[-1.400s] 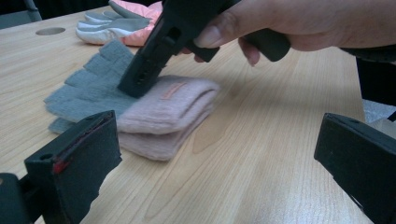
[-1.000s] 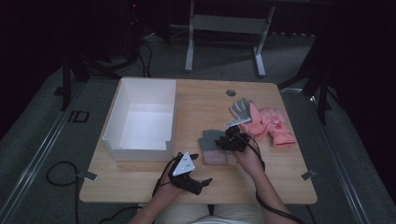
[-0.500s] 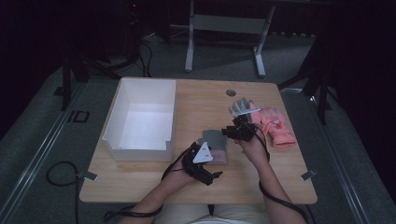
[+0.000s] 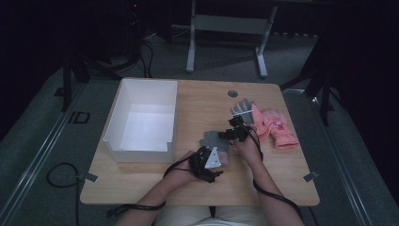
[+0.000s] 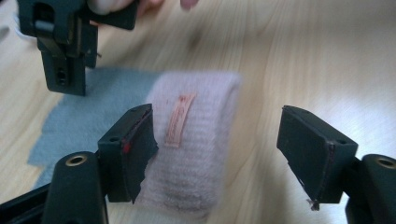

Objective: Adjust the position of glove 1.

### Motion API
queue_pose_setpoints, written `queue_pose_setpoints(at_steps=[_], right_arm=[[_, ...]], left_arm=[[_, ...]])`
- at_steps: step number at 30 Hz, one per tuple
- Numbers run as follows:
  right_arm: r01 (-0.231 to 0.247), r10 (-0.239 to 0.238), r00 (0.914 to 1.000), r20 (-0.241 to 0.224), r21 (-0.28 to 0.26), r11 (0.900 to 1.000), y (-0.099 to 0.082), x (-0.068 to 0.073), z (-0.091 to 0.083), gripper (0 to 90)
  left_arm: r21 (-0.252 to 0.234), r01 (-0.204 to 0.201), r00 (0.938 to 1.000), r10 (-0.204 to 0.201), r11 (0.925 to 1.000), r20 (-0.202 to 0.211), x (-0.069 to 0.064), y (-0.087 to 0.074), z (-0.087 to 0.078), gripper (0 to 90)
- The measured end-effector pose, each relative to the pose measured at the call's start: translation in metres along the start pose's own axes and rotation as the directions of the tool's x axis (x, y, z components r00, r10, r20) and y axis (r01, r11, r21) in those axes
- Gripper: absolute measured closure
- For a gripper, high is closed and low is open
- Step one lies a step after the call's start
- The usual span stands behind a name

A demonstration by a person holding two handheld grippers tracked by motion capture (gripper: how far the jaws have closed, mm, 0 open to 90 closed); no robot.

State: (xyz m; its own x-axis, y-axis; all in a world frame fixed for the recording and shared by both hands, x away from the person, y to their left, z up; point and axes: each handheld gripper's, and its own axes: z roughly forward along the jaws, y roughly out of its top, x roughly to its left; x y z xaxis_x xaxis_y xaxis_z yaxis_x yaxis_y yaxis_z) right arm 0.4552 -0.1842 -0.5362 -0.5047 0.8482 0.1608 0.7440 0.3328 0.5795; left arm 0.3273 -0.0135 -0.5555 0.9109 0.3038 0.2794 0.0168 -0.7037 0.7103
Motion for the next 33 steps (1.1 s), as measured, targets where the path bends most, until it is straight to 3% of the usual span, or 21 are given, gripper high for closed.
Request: queue_pose_setpoints(at_steps=[5,11,15,19,22,28,33], right_arm=[[0.002,-0.003,0.9998,0.018,0.024,0.9997,-0.001,0.0,0.007,45.0],[-0.025,0.025,0.9997,0.007,0.03,0.9992,-0.002,-0.002,0.008,44.5],[-0.044,0.044,0.9988,-0.02,0.027,0.9987,-0.003,-0.002,0.007,47.4],[-0.067,0.07,0.9951,-0.07,0.034,0.9971,-0.003,-0.003,0.007,51.2],[-0.089,0.094,0.9872,-0.129,0.046,0.995,-0.002,-0.004,0.009,55.9],[-0.111,0.124,0.963,-0.239,0.068,0.9915,0.0,-0.001,0.017,61.4],[-0.085,0.095,0.9618,-0.257,0.053,0.995,0.002,0.005,0.017,69.1]], left_arm=[[0.03,-0.017,0.9995,0.017,0.9994,-0.026,0.001,-0.001,0.006,26.8],[0.041,-0.039,0.9962,0.042,0.9984,-0.076,0.004,-0.002,0.008,47.1],[0.027,-0.054,0.9964,0.055,0.9982,-0.064,0.007,-0.006,0.007,58.5],[-0.009,-0.001,0.9999,0.001,1.0,-0.017,0.015,-0.01,0.006,68.3],[-0.017,0.019,0.9998,-0.019,0.9997,0.011,0.019,-0.012,0.005,70.4],[-0.014,0.05,0.9976,-0.049,0.9987,0.05,0.025,-0.012,0.005,72.0],[-0.006,0.083,0.9939,-0.083,0.9965,0.073,0.029,-0.012,0.004,72.6]])
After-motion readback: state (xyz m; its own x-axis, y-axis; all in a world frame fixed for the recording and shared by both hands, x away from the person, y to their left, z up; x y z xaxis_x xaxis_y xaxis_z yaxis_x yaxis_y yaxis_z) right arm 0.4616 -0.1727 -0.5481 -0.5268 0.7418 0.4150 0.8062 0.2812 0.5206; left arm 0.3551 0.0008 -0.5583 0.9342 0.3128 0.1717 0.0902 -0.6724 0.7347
